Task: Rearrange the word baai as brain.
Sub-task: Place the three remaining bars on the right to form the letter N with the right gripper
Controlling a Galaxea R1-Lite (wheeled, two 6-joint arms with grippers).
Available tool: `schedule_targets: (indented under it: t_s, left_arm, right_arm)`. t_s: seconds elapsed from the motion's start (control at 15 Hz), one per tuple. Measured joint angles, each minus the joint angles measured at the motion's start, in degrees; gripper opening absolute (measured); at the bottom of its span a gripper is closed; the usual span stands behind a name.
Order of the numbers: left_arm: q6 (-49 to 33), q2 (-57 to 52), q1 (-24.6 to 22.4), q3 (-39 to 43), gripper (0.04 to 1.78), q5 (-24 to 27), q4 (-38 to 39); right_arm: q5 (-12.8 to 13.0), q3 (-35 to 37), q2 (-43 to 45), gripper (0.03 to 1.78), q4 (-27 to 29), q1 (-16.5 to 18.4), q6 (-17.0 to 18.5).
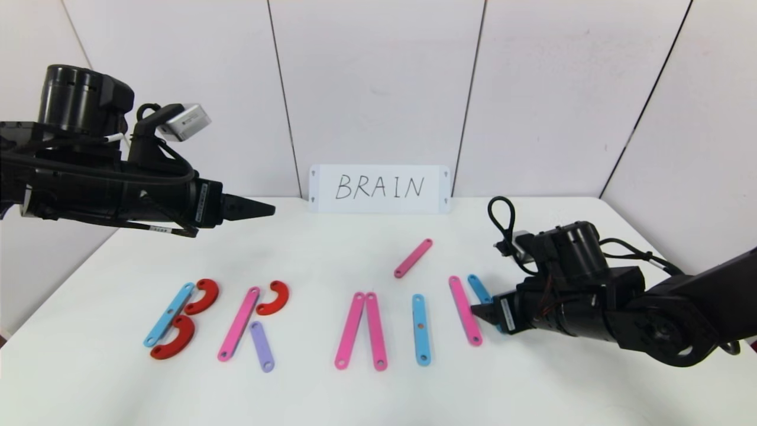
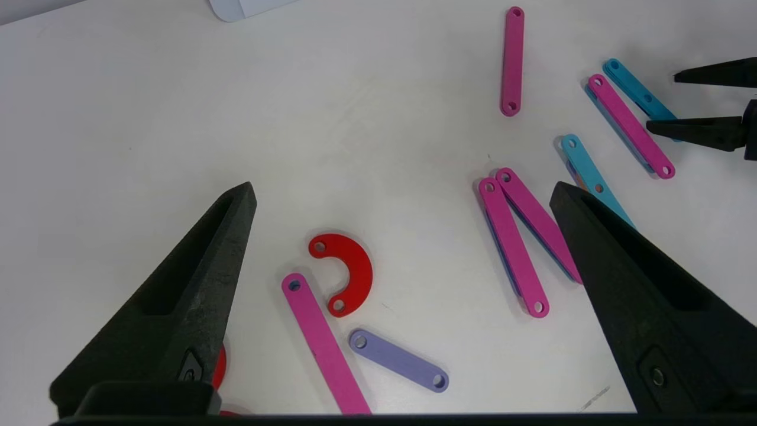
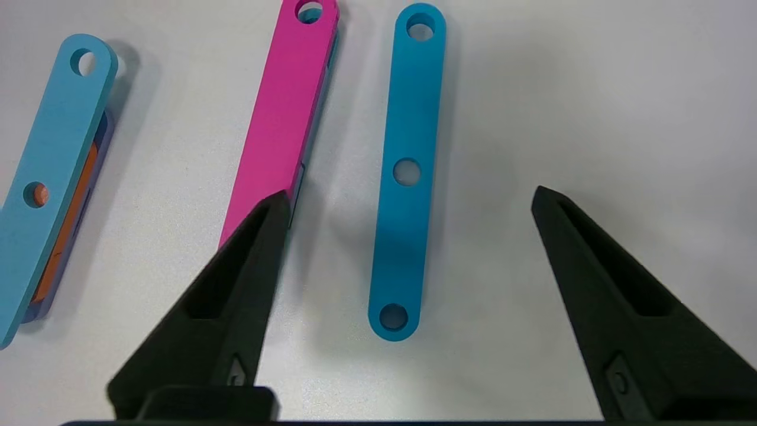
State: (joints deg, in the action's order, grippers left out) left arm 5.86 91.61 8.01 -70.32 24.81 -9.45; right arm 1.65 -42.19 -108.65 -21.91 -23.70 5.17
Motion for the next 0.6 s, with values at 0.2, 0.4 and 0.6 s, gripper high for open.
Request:
schedule_targets:
  t_s: [0.2, 0.4, 0.6]
  left_arm:
    - [0.0, 0.0, 0.2, 0.1, 1.74, 0.0, 0.0]
    - [0.0, 0.0, 0.4, 0.2, 1.74, -0.1, 0.1]
    - [0.0, 0.0, 0.5, 0.3, 1.74, -0.1, 0.1]
  right_arm:
    - [-0.1, -1.0, 0.5, 1.71, 0.1, 0.3, 0.6]
    - [0.8, -3.6, -0.1, 1.74, 0.9, -0.8, 1.6]
    - [5.1, -6.8, -2.9, 1.74, 1.1, -2.3, 2.5]
